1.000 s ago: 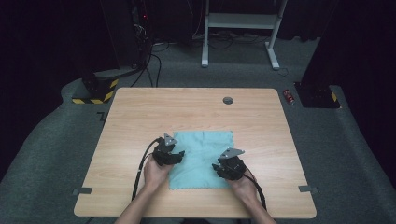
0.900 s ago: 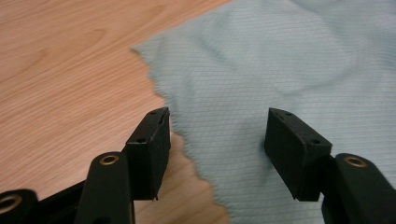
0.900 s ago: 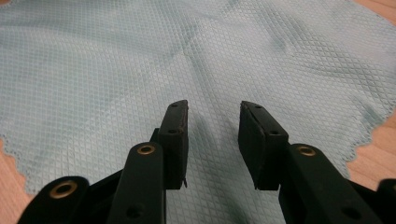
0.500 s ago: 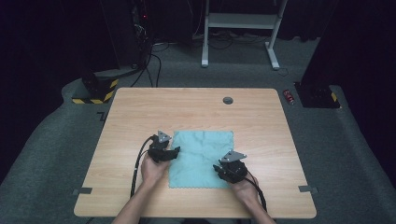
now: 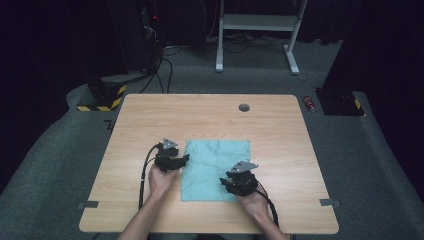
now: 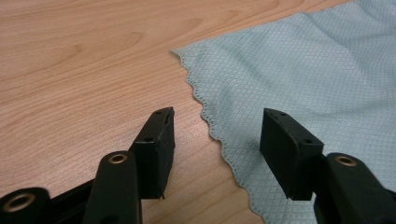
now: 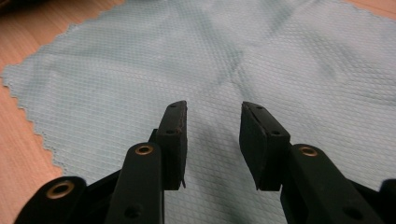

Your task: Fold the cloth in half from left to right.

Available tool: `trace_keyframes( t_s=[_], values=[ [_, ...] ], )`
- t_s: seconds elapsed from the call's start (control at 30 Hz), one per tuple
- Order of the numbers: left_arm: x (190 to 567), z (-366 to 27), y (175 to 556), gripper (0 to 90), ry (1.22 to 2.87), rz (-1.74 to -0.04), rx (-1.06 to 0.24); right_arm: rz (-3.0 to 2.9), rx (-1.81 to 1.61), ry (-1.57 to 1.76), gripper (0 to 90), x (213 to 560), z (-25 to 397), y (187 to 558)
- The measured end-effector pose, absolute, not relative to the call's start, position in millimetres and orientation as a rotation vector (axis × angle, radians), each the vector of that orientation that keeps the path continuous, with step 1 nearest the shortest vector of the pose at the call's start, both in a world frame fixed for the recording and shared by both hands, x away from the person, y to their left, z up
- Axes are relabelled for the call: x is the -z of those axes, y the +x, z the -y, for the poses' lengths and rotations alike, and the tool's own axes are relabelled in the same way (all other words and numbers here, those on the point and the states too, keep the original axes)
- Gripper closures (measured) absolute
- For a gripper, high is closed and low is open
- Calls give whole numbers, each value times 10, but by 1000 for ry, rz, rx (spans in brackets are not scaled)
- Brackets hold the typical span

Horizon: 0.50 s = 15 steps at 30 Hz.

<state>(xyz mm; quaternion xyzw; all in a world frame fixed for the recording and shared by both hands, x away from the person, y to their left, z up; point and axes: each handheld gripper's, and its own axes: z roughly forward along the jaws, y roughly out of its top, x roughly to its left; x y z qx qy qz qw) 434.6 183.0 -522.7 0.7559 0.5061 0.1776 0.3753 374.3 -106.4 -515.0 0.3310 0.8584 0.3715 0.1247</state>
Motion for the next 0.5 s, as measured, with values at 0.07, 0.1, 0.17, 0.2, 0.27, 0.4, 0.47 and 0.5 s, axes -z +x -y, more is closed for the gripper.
trace_keyframes(
  t_s=[0.07, 0.1, 0.17, 0.2, 0.27, 0.4, 0.47, 0.5],
  values=[
    [5198, -1850, 4326, 421, 1935, -1316, -454, -2519, -1079, 959, 612, 5149, 1034, 3745],
    [5181, -1870, 4315, 416, 1937, -1316, -458, -2530, -1076, 956, 612, 5144, 1018, 3743],
    [5142, -1907, 4323, 417, 1965, -1327, -448, -2532, -1077, 940, 612, 5131, 988, 3716],
    [5119, -1925, 4336, 413, 1968, -1332, -446, -2531, -1088, 930, 612, 5128, 976, 3700],
    [5074, -1962, 4368, 408, 1937, -1339, -449, -2534, -1114, 929, 615, 5115, 948, 3664],
    [5065, -1976, 4485, 394, 1941, -1365, -426, -2535, -1145, 908, 625, 5105, 893, 3618],
    [5064, -1974, 4537, 408, 1931, -1369, -418, -2537, -1161, 899, 635, 5113, 864, 3603],
    [5068, -1958, 4579, 393, 1957, -1370, -416, -2536, -1166, 895, 644, 5115, 848, 3592]
  ],
)
